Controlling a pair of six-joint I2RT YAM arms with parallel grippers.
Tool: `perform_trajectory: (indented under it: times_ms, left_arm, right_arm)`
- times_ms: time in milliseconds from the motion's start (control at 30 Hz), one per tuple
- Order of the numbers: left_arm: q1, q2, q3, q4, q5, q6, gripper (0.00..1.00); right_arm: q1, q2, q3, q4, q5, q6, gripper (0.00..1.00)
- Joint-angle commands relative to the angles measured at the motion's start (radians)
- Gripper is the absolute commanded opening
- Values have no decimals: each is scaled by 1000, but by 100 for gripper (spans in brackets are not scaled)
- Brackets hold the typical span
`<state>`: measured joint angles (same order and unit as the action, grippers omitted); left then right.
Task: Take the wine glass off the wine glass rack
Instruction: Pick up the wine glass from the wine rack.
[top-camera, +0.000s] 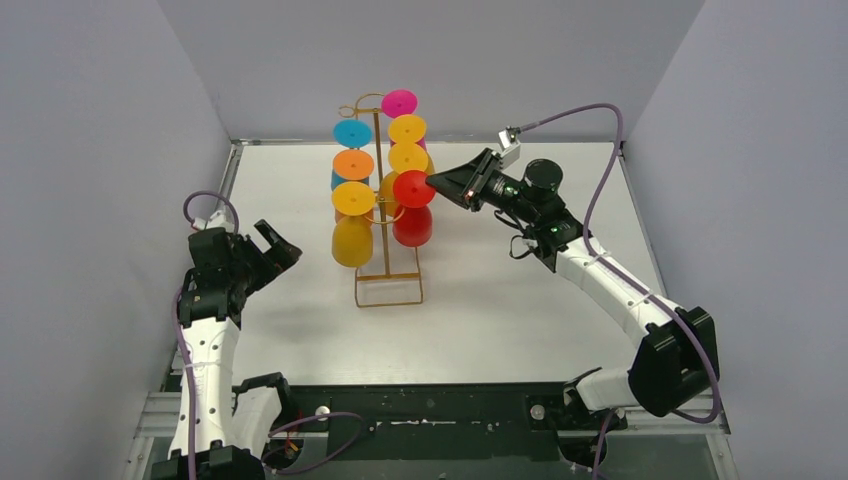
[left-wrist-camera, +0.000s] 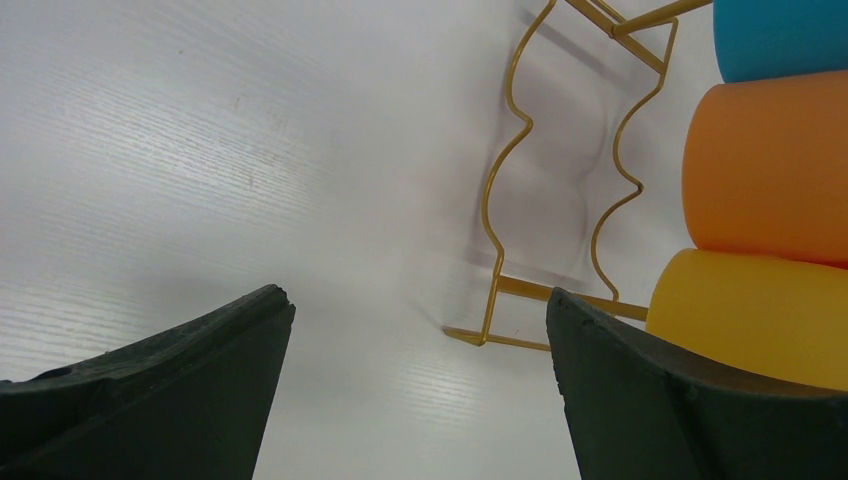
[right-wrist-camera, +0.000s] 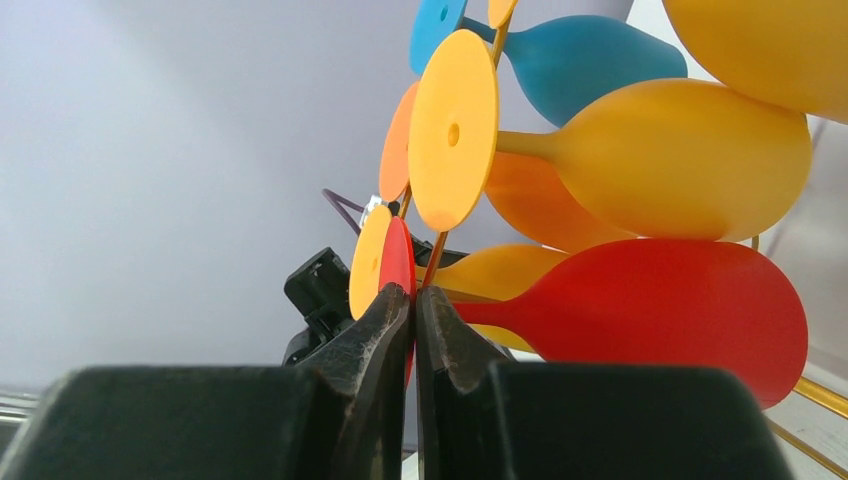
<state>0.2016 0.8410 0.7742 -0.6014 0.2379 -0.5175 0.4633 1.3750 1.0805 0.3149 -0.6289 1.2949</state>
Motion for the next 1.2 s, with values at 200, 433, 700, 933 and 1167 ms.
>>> perform_trajectory:
  times_ms: [200, 433, 700, 933, 1167]
  left_arm:
    - [-4, 2, 4, 55, 27, -11, 97]
    - [-5, 0, 23, 35, -3, -10, 97]
    - [-7, -2, 36, 30, 8, -4, 97]
    - [-7, -2, 42, 34, 13, -7, 97]
    - [-9, -5, 36, 35, 19, -7, 97]
  right_arm:
    - [-2, 78, 70, 171, 59, 24, 0]
    - [11, 113, 100, 183, 54, 24, 0]
    - [0, 58, 108, 156, 28, 39, 0]
    - [-14, 11, 85, 140, 55, 87, 0]
    - [-26, -15, 79, 84, 83, 75, 0]
